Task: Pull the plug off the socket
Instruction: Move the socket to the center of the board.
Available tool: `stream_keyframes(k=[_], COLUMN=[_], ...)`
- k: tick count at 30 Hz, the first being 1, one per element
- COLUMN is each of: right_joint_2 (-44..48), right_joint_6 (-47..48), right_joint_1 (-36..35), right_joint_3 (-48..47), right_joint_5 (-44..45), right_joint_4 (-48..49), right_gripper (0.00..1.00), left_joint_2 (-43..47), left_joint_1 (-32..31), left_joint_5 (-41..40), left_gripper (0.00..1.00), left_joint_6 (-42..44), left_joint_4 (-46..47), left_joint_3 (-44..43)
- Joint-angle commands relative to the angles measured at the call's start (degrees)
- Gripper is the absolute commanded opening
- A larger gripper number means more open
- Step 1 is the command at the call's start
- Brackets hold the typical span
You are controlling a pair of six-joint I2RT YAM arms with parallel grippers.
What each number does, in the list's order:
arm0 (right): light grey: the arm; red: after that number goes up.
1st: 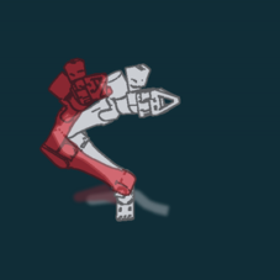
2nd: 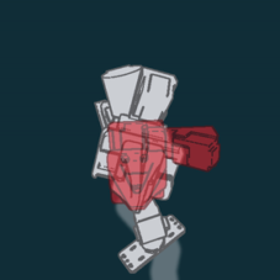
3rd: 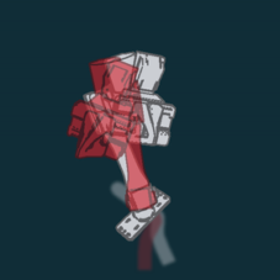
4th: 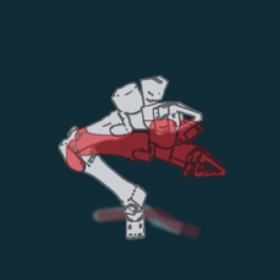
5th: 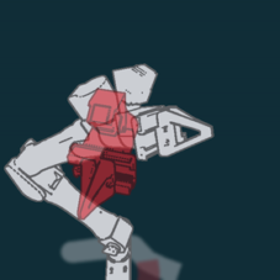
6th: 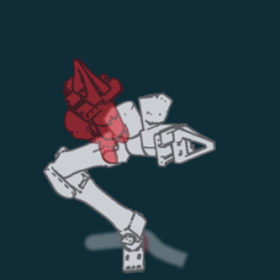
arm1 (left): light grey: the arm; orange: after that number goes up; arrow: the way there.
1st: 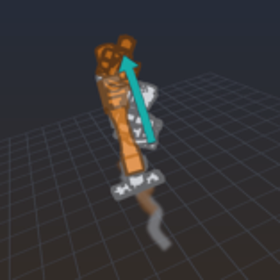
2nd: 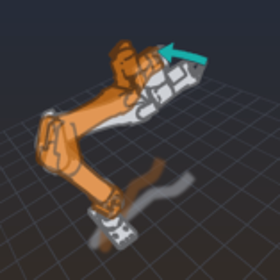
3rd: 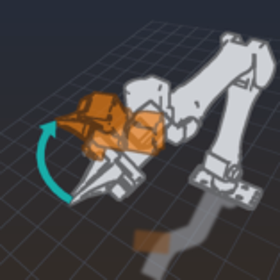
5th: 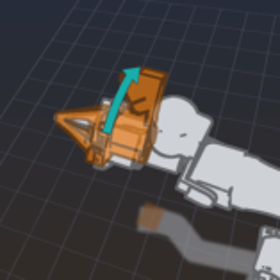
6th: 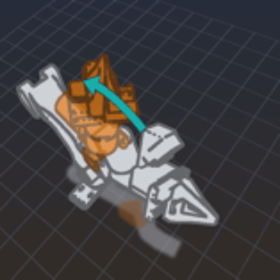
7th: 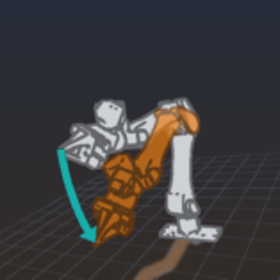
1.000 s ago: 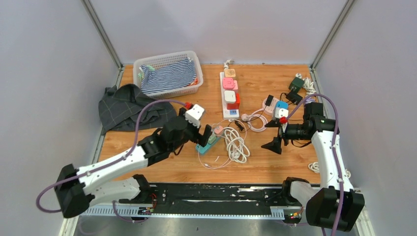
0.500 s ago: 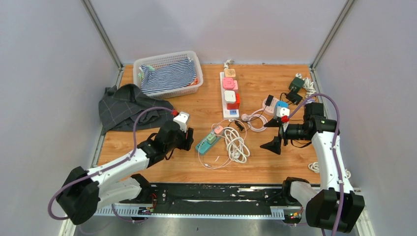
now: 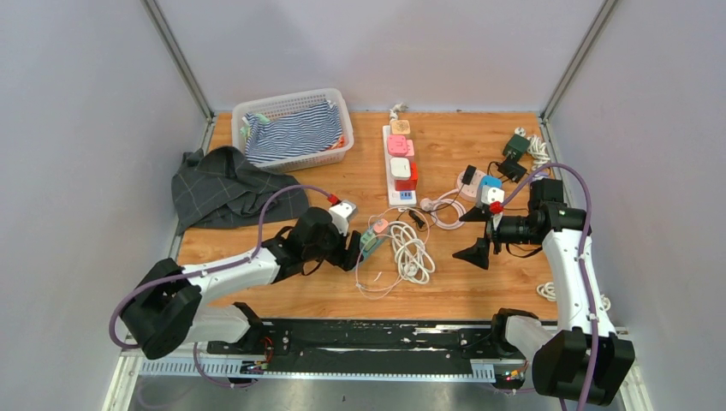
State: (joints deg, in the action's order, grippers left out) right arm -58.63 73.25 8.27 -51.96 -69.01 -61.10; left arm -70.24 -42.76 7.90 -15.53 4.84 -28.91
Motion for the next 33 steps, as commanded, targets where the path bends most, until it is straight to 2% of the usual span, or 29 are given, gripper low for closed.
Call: stream_keyframes(k=[1, 7, 11, 21, 24, 29, 30, 31, 33], right_joint_2=[1.0, 1.0, 1.0, 0.9, 0.8, 0.8, 0.7, 0.7, 0.6], right_joint_6=[-0.3, -0.3, -0.3, -0.3, -0.3, -0.2, -0.3, -0.3, -0.3], right_joint_1=[-0.8, -0.8, -0.8, -0.8, -0.8, -0.8, -0.8, -0.8, -0.8], right_joint_3=[0.8, 0.8, 0.8, 0.9, 0.9, 1.0, 1.0, 1.0, 1.0], right_joint_5=[-1.3, -1.4, -1.4, -1.6, -1.7, -1.7, -1.7, -1.7, -1.7], right_joint_4=[-0.5, -0.6, -0.6, -0.6, -0.6, -0.6, -0.6, -0.6, -0.6], right_gripper=[1.0, 1.0, 1.0, 1.0, 1.0, 1.0, 1.0, 1.0, 1.0], left_joint_2=[-2.5, -5.1, -7.9, -12.4, -13.7, -15.7, -16.0, -16.3, -16.8], left_joint_1=[-2.4, -4.7, -5.6, -7.6, -7.8, -8.4, -8.6, -8.7, -8.9], left_joint_5=[-0.3, -7.5, -7.8, -13.3, -12.6, -14.0, -14.4, -14.6, -15.1], left_gripper=[0.68, 0.64, 0.58, 0.54, 0.45, 0.44, 0.4, 0.31, 0.25], left_joint_6=[-0.2, -2.2, -3.4, -2.3, -1.7, -1.1, -0.7, -0.5, -0.3], left_joint_4=[4.1, 4.2, 4.1, 3.9, 3.9, 3.9, 3.9, 3.9, 3.9], left_joint_3=[-3.7, -6.9, -8.5, -11.1, -11.8, -12.6, -12.9, -13.0, -13.2])
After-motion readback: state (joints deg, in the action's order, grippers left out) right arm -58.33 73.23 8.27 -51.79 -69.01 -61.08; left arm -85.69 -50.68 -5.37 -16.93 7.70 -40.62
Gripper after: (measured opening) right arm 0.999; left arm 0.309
